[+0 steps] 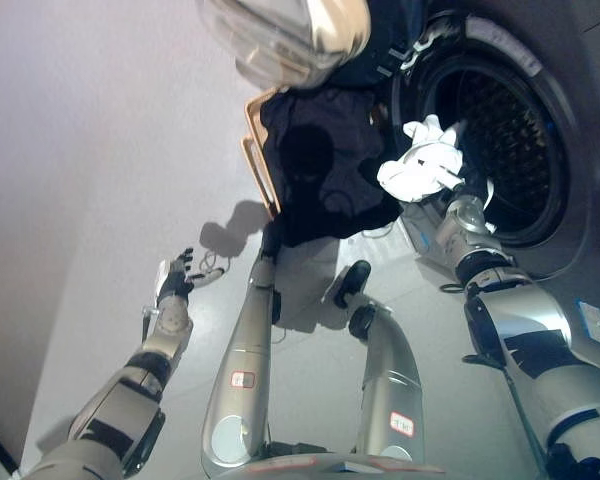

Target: Put the clothes in the basket into the washing machine.

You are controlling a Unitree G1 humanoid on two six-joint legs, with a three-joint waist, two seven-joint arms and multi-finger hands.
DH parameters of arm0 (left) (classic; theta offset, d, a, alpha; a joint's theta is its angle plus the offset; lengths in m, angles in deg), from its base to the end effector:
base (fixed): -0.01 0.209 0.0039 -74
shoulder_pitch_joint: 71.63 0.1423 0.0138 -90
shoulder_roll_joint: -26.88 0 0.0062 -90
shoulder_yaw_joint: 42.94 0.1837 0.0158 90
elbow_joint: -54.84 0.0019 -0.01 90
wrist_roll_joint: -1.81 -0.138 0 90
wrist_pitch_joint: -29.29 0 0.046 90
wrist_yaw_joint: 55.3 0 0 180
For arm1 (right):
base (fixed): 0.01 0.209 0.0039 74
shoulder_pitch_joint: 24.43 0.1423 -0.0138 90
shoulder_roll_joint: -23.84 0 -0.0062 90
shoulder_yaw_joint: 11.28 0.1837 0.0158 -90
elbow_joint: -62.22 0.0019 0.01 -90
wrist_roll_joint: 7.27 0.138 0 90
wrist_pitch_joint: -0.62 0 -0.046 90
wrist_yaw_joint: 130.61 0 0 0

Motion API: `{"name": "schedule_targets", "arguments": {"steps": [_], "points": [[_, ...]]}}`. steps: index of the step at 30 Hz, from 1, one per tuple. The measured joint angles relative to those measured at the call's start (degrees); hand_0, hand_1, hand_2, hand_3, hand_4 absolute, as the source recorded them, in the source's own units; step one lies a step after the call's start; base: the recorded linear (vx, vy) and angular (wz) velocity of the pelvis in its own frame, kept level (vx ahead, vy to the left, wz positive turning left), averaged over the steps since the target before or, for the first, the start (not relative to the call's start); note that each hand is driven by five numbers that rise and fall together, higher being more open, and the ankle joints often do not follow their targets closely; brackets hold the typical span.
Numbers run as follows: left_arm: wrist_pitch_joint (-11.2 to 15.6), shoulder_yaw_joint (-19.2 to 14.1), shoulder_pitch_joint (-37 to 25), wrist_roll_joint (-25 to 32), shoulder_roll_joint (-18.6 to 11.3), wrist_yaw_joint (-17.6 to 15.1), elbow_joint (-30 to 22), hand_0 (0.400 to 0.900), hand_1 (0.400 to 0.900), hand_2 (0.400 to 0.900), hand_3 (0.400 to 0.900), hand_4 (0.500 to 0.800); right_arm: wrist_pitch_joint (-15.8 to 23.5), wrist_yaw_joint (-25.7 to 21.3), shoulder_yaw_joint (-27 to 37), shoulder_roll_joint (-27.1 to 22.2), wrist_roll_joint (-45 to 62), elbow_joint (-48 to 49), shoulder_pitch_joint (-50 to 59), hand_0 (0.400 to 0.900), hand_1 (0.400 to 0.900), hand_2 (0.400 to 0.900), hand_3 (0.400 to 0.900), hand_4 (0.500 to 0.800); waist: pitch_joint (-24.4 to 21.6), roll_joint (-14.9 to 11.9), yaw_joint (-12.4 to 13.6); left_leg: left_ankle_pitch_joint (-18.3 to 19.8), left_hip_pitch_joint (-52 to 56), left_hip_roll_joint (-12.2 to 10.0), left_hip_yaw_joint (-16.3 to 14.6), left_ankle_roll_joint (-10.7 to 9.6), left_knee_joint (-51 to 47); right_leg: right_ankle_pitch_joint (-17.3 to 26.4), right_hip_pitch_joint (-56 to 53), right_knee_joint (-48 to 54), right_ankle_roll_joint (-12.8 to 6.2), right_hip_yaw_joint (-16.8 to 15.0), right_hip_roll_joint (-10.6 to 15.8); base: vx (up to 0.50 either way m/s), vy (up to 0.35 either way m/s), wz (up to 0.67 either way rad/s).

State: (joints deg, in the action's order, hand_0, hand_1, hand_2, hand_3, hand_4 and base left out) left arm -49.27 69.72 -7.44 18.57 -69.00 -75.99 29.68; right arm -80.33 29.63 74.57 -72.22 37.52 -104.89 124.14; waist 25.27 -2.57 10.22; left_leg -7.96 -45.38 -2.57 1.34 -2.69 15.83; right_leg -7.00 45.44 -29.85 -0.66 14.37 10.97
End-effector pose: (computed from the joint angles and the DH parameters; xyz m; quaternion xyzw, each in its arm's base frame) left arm 0.2410 0.2271 -0.0278 0.2113 0.2239 0.1511 0.9393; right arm 0.3507 -0.2241 0.1167 0.1730 0.0766 -0.2927 0.9373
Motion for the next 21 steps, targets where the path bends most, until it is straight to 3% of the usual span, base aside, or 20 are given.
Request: {"name": "schedule_targets", "arguments": {"steps": [4, 9, 14, 20, 21], "points": [[0.01, -0.06, 3.84, -0.05, 1.35, 0.86, 0.01, 0.900, 0.900, 0.900, 0.900, 0.800, 3.20, 0.32, 8.24, 3.04, 13.36, 1.77, -1.28, 0.400, 0.400, 0.400, 0.400, 0.500, -0.75, 2.58, -0.27, -0.91, 6.30, -0.04, -1.08, 0.26, -4.68, 1.33, -5.18, 4.02, -0.93, -0.92, -0.64, 0.10, 0.026, -0.05], [0.06, 0.02, 9.79, -1.00, 4.59, 2.24, 0.01, 0.900, 0.900, 0.900, 0.900, 0.800, 8.85, -0.46, 13.22, 4.06, 22.63, 4.49, -2.16, 0.400, 0.400, 0.400, 0.400, 0.500, -4.76, 8.67, -0.04, -1.39, 9.58, 0.64, -1.03, 0.50, -7.53, 1.50, -7.84, 5.68, -1.52, -1.28, -0.50, 0.02, 0.062, 0.01], [0.16, 0.03, 13.81, -1.01, 6.21, 2.89, -0.08, 0.900, 0.900, 0.900, 0.900, 0.800, 11.13, -2.15, 15.43, 0.41, 23.82, 5.43, -1.85, 0.400, 0.400, 0.400, 0.400, 0.500, -7.49, 13.09, 1.93, -1.89, 12.47, 0.83, -0.56, 0.34, -9.85, 1.14, -9.66, 5.82, -2.35, -1.41, -0.25, 0.06, 0.030, 0.10], [0.17, 0.13, 17.51, -1.09, 6.89, 3.67, -1.21, 0.900, 0.900, 0.900, 0.900, 0.800, 12.06, -5.34, 17.16, -7.90, 23.35, 4.91, -0.63, 0.400, 0.400, 0.400, 0.400, 0.500, -10.26, 17.01, 2.71, -3.26, 13.79, 2.00, 0.13, 0.81, -12.13, 0.31, -10.03, 4.78, -2.94, -1.25, 0.97, 0.06, 0.003, 0.11], [0.13, 0.16, 17.64, -1.10, 6.96, 3.73, -1.26, 0.900, 0.900, 0.900, 0.900, 0.800, 12.95, -5.46, 16.50, -8.10, 22.33, 4.01, -0.52, 0.747, 0.747, 0.747, 0.747, 0.708, -10.61, 17.49, 2.93, -3.42, 13.80, 2.12, 0.17, 0.82, -12.34, 0.31, -9.88, 4.72, -2.95, -1.19, 1.12, 0.04, -0.004, -0.02]]}}
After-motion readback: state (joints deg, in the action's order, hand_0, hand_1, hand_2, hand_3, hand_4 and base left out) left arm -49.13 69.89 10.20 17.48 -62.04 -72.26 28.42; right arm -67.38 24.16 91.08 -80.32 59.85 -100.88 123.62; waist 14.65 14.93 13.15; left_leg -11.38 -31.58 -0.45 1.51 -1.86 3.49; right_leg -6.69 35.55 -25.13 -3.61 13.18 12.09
